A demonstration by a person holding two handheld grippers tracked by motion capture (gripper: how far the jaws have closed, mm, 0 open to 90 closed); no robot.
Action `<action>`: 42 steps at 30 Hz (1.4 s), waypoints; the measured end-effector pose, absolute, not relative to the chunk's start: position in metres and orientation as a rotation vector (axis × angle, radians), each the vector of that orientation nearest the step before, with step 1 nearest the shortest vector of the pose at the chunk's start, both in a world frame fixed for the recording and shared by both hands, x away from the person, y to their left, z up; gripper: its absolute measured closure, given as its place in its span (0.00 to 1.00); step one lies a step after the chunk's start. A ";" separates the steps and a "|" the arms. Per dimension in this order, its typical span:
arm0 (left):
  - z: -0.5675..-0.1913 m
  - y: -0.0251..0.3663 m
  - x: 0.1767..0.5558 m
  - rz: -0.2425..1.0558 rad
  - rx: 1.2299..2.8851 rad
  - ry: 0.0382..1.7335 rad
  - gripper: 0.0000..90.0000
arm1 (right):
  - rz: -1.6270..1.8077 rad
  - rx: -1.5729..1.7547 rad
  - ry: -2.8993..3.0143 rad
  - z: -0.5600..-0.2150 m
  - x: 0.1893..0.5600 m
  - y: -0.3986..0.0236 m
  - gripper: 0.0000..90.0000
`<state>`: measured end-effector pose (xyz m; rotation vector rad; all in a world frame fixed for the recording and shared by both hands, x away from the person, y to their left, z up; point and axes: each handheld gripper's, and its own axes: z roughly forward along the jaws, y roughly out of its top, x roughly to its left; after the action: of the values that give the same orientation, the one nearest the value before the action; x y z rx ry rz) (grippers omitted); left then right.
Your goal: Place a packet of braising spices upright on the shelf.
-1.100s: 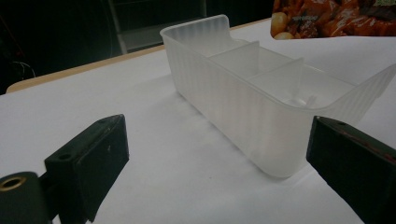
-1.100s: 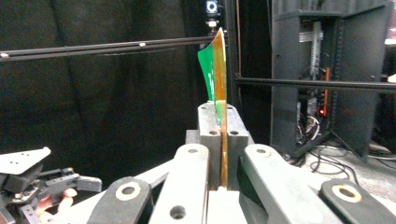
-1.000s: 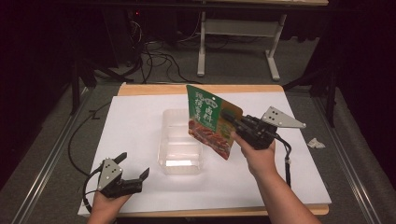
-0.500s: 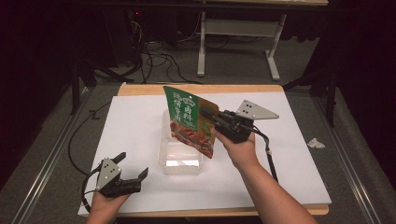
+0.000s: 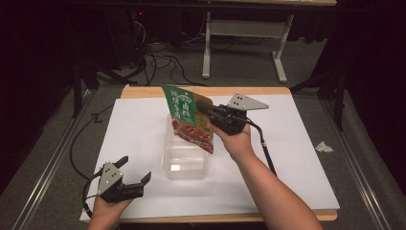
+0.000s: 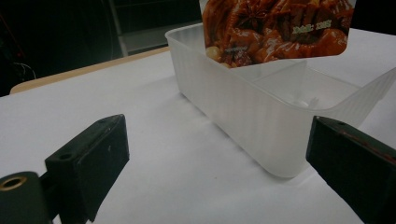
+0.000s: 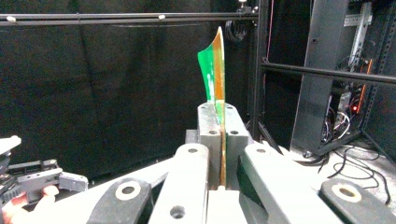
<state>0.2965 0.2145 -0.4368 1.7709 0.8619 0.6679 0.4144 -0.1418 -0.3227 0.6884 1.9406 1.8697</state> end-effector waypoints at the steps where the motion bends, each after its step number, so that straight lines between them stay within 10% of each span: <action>1: -0.437 0.215 0.296 0.668 1.772 0.862 0.07 | 1.867 0.687 1.941 -0.323 0.416 -0.142 1.00; 42: -0.435 0.212 0.299 0.670 1.771 0.836 0.07 | 1.797 0.746 1.963 -0.357 0.441 -0.121 1.00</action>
<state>0.2986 0.2125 -0.4348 1.7709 0.8356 0.6704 0.4414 -0.1212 -0.3565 0.7461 1.9628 1.7972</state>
